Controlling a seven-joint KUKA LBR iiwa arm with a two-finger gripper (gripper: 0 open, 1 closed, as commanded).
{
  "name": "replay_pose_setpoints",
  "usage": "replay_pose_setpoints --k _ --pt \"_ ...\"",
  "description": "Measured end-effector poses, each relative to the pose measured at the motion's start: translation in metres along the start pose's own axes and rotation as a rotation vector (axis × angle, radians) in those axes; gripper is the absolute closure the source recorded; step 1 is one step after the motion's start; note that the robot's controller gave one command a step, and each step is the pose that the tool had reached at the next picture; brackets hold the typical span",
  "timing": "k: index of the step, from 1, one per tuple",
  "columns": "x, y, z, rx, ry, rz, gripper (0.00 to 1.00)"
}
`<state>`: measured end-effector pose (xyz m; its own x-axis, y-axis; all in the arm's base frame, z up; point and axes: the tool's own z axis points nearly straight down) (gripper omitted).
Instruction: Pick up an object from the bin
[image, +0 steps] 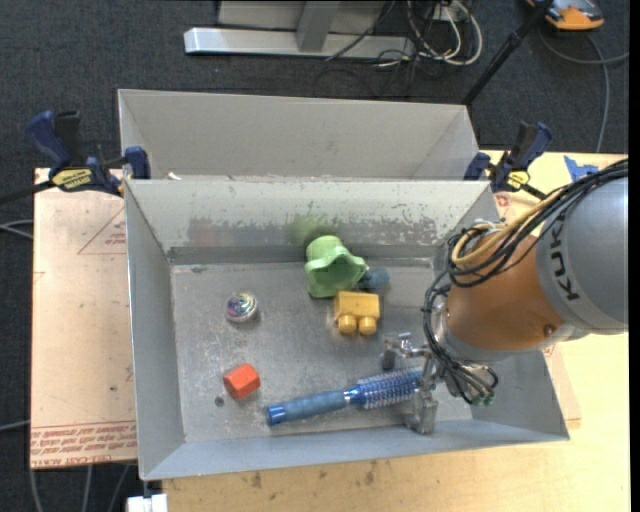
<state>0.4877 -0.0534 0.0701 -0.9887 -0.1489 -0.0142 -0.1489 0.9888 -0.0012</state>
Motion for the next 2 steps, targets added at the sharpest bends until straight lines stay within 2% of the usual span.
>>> replay_pose_setpoints --k 1,2 --pt "0.003 0.000 0.000 -0.002 0.014 -0.004 1.00" --pt "-0.013 -0.004 -0.162 0.001 0.004 -0.068 1.00"
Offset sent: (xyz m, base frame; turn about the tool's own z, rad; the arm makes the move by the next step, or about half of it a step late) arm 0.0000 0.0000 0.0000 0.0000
